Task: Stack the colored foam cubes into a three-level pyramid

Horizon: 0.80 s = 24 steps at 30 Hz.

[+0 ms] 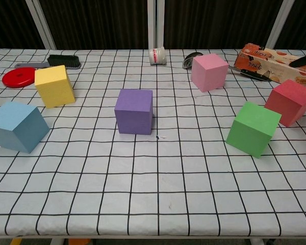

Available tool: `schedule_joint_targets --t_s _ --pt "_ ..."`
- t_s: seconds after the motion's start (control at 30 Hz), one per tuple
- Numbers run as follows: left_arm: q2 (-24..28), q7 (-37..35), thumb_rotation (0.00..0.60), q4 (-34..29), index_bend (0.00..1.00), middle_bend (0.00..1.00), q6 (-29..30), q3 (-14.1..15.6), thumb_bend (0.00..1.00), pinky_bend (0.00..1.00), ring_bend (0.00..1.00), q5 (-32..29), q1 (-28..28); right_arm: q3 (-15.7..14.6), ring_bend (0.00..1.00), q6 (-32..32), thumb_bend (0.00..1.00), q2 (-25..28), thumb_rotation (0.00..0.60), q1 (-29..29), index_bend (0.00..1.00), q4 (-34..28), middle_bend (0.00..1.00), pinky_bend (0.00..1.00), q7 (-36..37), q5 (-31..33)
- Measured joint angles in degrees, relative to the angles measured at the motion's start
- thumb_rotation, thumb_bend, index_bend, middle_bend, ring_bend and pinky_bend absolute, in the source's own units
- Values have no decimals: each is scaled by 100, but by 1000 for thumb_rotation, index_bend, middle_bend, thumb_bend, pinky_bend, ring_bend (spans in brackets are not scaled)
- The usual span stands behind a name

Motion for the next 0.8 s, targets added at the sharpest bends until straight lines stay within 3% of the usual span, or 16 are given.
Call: schedule_joint_targets --t_s 0.2,0.47,0.67,0.8 --pt "-25 -84 600 66 141 104 -20 14 28 220 60 -19 10 73 0 -583 145 -53 600 541 0 -171 55 0 -319 164" --pt "-43 -120 600 86 141 104 1 36 28 220 60 -31 44 35 0 -1386 147 -172 600 1074 0 41 50 0 -388 439" --pt "-70 -123 600 131 141 104 -44 23 28 220 60 -86 39 -27 0 -1573 160 -361 600 1306 0 305 64 0 -281 589" --pt "-101 -106 600 156 141 105 -85 18 29 220 60 -110 21 -56 0 -1543 192 -483 600 1370 0 435 132 0 -106 520"
